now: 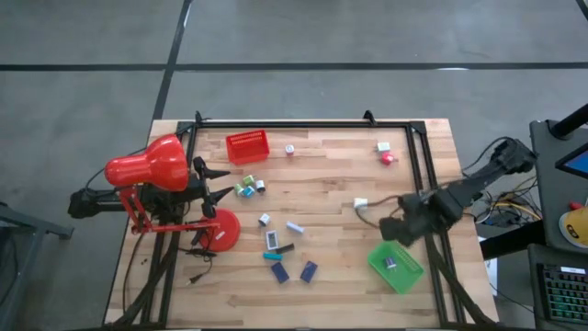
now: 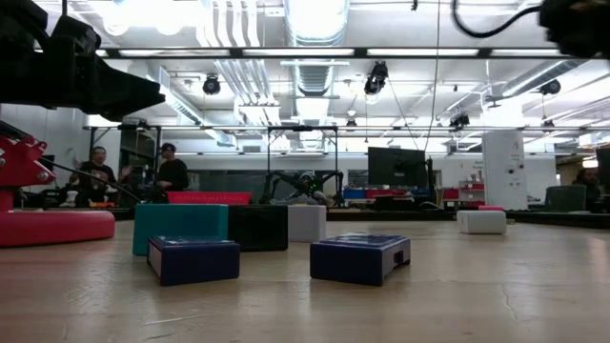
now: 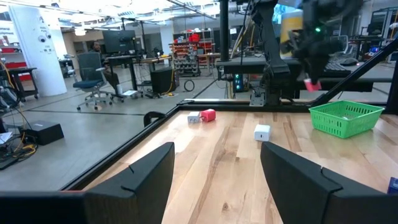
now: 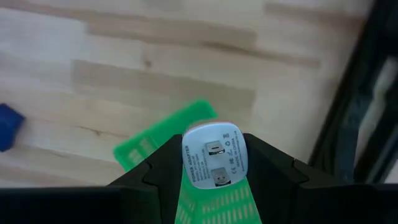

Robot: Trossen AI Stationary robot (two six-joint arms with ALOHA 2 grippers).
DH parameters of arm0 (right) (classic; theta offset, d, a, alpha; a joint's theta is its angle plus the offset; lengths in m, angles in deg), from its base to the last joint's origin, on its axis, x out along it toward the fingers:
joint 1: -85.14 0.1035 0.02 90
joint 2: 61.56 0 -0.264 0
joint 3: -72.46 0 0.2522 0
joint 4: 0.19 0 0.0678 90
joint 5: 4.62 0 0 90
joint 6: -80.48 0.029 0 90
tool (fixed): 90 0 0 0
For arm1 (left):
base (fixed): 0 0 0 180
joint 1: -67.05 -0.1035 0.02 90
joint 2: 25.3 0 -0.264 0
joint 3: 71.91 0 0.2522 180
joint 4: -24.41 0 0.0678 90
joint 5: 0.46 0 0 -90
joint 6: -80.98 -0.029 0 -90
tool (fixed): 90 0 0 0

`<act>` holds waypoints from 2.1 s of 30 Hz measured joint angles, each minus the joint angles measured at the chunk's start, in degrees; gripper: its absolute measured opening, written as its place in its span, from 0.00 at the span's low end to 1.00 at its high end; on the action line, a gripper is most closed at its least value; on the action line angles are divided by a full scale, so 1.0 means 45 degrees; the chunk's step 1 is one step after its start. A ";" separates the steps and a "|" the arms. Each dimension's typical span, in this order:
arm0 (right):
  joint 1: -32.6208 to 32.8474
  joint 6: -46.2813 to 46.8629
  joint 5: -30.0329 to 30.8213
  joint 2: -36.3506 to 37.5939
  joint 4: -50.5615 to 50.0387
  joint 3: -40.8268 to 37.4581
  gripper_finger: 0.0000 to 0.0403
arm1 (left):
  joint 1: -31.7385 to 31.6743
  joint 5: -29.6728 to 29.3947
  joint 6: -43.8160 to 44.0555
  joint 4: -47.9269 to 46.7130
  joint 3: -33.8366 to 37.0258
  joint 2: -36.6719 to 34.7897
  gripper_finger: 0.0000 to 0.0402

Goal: Pick & Place Office items
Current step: Put the right pink white charger adapter into the green bin

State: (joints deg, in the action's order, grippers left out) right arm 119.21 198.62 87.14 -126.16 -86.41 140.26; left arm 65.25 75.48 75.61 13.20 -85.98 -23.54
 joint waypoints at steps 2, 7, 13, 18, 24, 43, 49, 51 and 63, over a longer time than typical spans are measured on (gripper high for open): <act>0.0860 0.1119 -0.0005 -0.0388 0.0058 -0.0002 0.37 | 0.0003 0.0001 0.0003 0.0001 0.0004 0.0000 0.61; 0.2210 0.2483 -0.0010 -0.1399 0.1143 -0.0010 0.37 | 0.0001 -0.0001 0.0003 0.0002 0.0004 0.0000 0.61; 0.3055 0.3414 -0.0140 -0.2697 0.1800 0.0469 0.37 | 0.0001 0.0004 -0.0001 0.0004 0.0004 0.0000 0.61; 0.3480 0.4166 -0.0856 -0.3842 0.1772 0.1148 0.37 | 0.0005 0.0004 -0.0002 -0.0001 0.0004 0.0000 0.61; 0.3562 0.4194 -0.1582 -0.5288 0.1434 0.1839 0.37 | 0.0003 0.0002 -0.0002 0.0004 0.0004 0.0000 0.61; 0.3570 0.4088 -0.1773 -0.6947 0.2445 0.1409 0.37 | 0.0002 -0.0001 -0.0002 0.0001 0.0004 0.0000 0.61; 0.3573 0.3787 -0.1744 -0.6942 0.3156 0.0944 0.37 | 0.0000 0.0004 0.0000 -0.0001 0.0004 0.0000 0.61; 0.3614 0.3649 -0.1729 -0.6942 0.3467 0.0772 0.37 | 0.0000 -0.0001 -0.0002 0.0000 0.0004 0.0000 0.61; 0.3653 0.3084 -0.1690 -0.6932 0.3641 0.0685 0.39 | 0.0005 -0.0001 0.0002 0.0004 0.0004 0.0000 0.61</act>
State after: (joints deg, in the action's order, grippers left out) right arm 135.65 212.50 79.53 -157.35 -70.03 143.34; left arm 65.27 75.48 75.62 13.22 -85.97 -23.54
